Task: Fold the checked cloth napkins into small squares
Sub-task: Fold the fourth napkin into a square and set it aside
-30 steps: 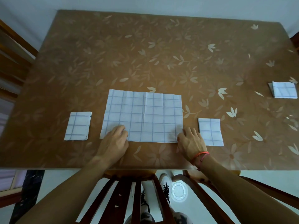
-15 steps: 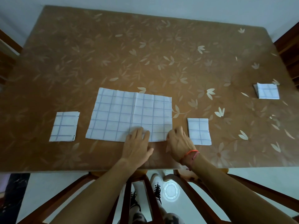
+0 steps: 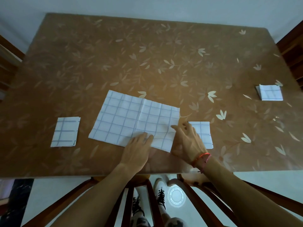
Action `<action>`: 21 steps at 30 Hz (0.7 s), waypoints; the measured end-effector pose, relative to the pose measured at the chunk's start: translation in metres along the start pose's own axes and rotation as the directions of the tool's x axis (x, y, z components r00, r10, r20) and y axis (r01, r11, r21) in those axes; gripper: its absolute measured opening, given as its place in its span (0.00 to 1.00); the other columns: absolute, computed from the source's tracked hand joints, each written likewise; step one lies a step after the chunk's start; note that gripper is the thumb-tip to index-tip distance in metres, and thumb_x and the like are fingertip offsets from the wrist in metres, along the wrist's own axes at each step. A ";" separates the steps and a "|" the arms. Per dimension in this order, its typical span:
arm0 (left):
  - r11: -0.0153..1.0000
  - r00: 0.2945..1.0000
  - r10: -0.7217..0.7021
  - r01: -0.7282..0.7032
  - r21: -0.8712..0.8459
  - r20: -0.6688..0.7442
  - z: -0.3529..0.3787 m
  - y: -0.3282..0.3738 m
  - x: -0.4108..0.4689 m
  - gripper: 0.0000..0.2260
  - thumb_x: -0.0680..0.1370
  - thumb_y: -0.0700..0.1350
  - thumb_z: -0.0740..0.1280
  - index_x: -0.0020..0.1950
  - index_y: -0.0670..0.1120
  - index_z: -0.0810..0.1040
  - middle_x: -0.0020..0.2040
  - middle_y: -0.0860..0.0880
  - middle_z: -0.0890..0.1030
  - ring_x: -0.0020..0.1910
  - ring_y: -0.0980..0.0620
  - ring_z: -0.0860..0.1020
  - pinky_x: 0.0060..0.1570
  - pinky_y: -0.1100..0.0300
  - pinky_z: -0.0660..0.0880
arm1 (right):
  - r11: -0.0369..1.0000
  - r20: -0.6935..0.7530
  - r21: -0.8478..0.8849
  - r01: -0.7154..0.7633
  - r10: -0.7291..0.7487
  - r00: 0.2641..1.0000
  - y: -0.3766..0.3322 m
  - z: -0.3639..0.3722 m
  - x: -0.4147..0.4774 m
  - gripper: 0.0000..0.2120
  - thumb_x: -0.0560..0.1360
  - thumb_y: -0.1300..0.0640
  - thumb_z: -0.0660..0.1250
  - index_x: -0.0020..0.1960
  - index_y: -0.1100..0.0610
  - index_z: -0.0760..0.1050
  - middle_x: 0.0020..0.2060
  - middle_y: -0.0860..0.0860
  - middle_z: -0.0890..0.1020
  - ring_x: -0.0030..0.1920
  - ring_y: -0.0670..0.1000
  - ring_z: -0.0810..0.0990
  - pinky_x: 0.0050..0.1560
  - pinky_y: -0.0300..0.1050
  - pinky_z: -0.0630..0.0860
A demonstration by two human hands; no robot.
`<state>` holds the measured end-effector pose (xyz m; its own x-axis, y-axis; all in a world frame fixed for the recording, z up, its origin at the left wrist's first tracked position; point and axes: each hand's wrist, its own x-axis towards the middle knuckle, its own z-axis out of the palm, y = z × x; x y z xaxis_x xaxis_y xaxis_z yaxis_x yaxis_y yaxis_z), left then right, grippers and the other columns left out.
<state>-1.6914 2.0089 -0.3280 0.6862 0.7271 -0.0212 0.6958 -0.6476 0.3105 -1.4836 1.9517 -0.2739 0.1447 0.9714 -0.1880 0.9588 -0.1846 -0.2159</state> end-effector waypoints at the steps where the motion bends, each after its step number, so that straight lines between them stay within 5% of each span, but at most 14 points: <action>1: 0.997 0.998 0.059 -0.059 -0.039 -0.013 0.000 -0.004 -0.004 0.19 0.76 0.38 0.65 0.67 0.43 0.74 0.63 0.42 0.78 0.62 0.45 0.78 0.59 0.52 0.75 | 1.000 -0.034 -0.018 -0.017 0.016 0.999 0.007 0.004 0.003 0.38 0.60 0.55 0.72 0.68 0.50 0.66 0.63 0.61 0.68 0.56 0.63 0.73 0.47 0.54 0.77; 5: 0.974 0.979 0.203 -0.199 -0.107 0.022 -0.005 -0.018 -0.021 0.22 0.78 0.37 0.63 0.72 0.46 0.69 0.71 0.45 0.72 0.69 0.48 0.71 0.66 0.54 0.71 | 0.994 -0.057 -0.107 -0.032 0.026 0.998 0.024 0.010 0.007 0.28 0.60 0.57 0.75 0.59 0.50 0.75 0.59 0.60 0.74 0.56 0.62 0.75 0.48 0.55 0.77; 8: 0.981 0.980 0.192 -0.189 -0.051 0.050 -0.008 -0.028 -0.034 0.21 0.79 0.43 0.54 0.71 0.47 0.71 0.71 0.46 0.72 0.70 0.49 0.70 0.69 0.56 0.65 | 0.993 -0.073 -0.114 0.021 -0.030 0.997 0.025 0.005 0.003 0.08 0.62 0.59 0.75 0.40 0.51 0.82 0.53 0.57 0.81 0.56 0.61 0.78 0.49 0.55 0.77; 10: 0.988 0.989 0.140 -0.136 -0.075 0.054 -0.007 -0.034 -0.045 0.21 0.79 0.45 0.52 0.71 0.47 0.72 0.71 0.46 0.72 0.71 0.49 0.69 0.70 0.55 0.65 | 0.992 -0.092 -0.104 0.069 -0.078 0.993 0.024 0.003 0.001 0.04 0.62 0.58 0.74 0.34 0.50 0.80 0.51 0.53 0.83 0.56 0.58 0.79 0.50 0.53 0.75; 15: 0.975 0.993 -0.102 0.112 -0.191 0.060 -0.006 -0.041 -0.064 0.25 0.75 0.34 0.64 0.72 0.45 0.70 0.73 0.43 0.67 0.73 0.45 0.65 0.68 0.49 0.69 | 0.990 0.101 0.116 0.085 -0.097 0.990 0.006 -0.008 -0.008 0.03 0.64 0.55 0.66 0.37 0.50 0.78 0.44 0.47 0.85 0.45 0.50 0.82 0.45 0.47 0.79; 21: 0.944 0.978 -0.151 0.185 -0.272 0.144 -0.008 -0.045 -0.075 0.31 0.75 0.26 0.59 0.75 0.48 0.67 0.78 0.48 0.57 0.76 0.49 0.57 0.71 0.57 0.63 | 0.985 0.222 0.169 0.042 -0.080 0.972 -0.015 -0.021 -0.014 0.13 0.64 0.45 0.61 0.45 0.47 0.77 0.39 0.45 0.84 0.39 0.50 0.81 0.42 0.47 0.80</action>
<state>-1.7756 1.9851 -0.3332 0.5969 0.7759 -0.2043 0.7267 -0.4149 0.5476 -1.4945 1.9442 -0.2483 0.0098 0.9258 -0.3779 0.9088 -0.1658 -0.3828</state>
